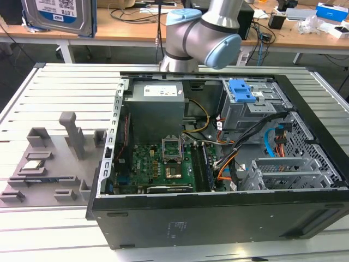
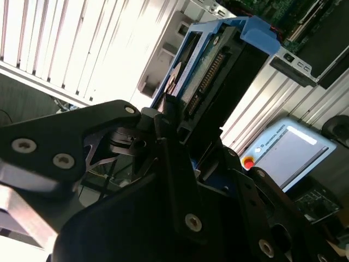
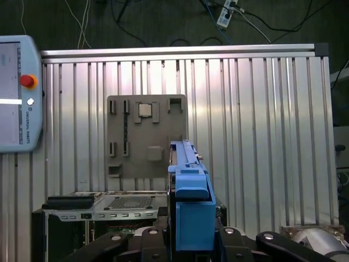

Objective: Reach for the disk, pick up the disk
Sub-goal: 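Pick up the disk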

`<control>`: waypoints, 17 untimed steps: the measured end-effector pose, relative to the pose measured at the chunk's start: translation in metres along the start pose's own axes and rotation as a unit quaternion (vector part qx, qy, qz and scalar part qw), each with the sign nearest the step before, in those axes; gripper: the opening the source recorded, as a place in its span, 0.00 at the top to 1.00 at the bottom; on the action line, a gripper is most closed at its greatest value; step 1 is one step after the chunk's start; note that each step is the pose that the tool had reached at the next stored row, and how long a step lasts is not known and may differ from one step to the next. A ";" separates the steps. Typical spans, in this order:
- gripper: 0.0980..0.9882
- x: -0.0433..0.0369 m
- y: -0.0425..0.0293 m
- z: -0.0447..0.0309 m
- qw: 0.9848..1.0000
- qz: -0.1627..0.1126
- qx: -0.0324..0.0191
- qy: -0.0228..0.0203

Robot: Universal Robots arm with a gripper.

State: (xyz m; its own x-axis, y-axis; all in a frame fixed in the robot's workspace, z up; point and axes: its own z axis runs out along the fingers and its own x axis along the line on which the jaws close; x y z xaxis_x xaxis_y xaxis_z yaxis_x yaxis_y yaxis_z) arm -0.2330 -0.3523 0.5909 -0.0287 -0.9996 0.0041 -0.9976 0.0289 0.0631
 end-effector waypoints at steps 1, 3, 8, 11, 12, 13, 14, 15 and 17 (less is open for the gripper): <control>0.70 -0.0001 -0.0036 -0.0002 1.000 0.000 0.000 0.000; 0.70 -0.0004 -0.0129 -0.0008 1.000 0.000 0.000 0.000; 0.70 -0.0008 -0.0276 -0.0018 1.000 0.000 0.000 0.000; 0.70 -0.0011 -0.0378 -0.0024 1.000 0.000 0.000 0.000; 0.70 -0.0012 -0.0402 -0.0026 1.000 0.000 0.000 0.000; 0.70 -0.0013 -0.0450 -0.0028 1.000 0.000 0.000 0.000; 0.70 -0.0014 -0.0490 -0.0031 1.000 0.000 0.000 0.000; 0.70 -0.0015 -0.0517 -0.0033 1.000 0.000 -0.001 0.000; 0.70 -0.0017 -0.0575 -0.0037 1.000 0.000 -0.001 0.000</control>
State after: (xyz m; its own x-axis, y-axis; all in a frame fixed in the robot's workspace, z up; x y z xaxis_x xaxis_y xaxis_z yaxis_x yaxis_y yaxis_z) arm -0.1753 -0.3523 0.5909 -0.0287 -0.9996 0.0042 -0.9975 0.0289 0.0644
